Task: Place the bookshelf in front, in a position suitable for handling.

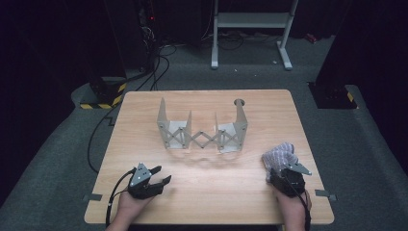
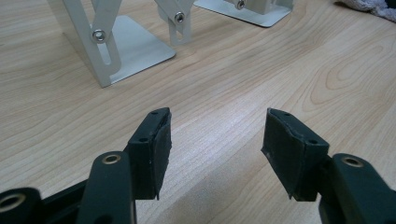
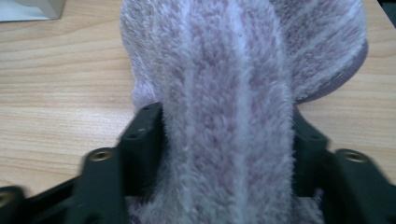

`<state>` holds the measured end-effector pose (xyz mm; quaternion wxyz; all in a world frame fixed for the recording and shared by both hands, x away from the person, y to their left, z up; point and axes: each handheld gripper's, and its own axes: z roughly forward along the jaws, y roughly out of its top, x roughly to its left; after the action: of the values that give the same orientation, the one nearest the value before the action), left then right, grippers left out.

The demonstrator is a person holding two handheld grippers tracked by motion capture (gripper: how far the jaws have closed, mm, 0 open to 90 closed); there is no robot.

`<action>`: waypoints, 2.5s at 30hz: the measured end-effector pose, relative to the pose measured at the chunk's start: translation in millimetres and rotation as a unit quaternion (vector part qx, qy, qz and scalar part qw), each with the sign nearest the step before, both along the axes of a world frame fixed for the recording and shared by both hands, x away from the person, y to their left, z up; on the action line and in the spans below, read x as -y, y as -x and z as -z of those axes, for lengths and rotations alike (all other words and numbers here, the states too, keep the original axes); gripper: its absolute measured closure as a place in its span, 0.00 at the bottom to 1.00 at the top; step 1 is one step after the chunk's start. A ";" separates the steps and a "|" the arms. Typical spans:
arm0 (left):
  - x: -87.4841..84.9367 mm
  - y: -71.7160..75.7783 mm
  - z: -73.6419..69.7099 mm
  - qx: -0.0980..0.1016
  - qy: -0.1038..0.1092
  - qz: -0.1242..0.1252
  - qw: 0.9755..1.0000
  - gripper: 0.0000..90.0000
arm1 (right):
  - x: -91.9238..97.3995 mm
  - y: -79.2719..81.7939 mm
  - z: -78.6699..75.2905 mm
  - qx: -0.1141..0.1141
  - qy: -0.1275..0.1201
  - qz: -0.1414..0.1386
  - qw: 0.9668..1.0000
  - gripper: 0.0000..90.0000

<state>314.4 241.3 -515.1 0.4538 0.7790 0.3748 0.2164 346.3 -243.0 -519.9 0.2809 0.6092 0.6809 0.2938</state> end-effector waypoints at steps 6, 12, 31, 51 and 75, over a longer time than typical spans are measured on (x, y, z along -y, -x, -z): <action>0.3 0.1 -0.1 0.001 0.001 0.000 1.000 0.47 | -12.7 7.6 -15.3 0.041 -0.002 -0.035 0.999 0.70; 0.9 0.9 -0.6 0.002 0.002 0.002 1.000 0.47 | -77.4 25.7 -30.4 0.066 -0.020 -0.149 0.986 0.69; 5.7 4.3 -0.3 0.002 -0.002 0.012 1.000 0.48 | -223.8 11.0 -0.3 0.007 -0.022 -0.318 0.948 0.60; 14.5 6.5 -2.2 0.001 -0.008 0.021 1.000 0.47 | -166.0 8.4 -5.9 0.032 -0.002 -0.250 0.968 0.62; 53.8 0.8 2.3 -0.056 -0.022 0.036 0.998 0.33 | -192.8 25.7 -6.2 0.043 -0.021 -0.301 0.952 0.56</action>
<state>313.6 187.5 -517.3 0.4220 0.8127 0.3668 0.1641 320.6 -50.2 -513.7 0.1950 0.3684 0.8138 0.4049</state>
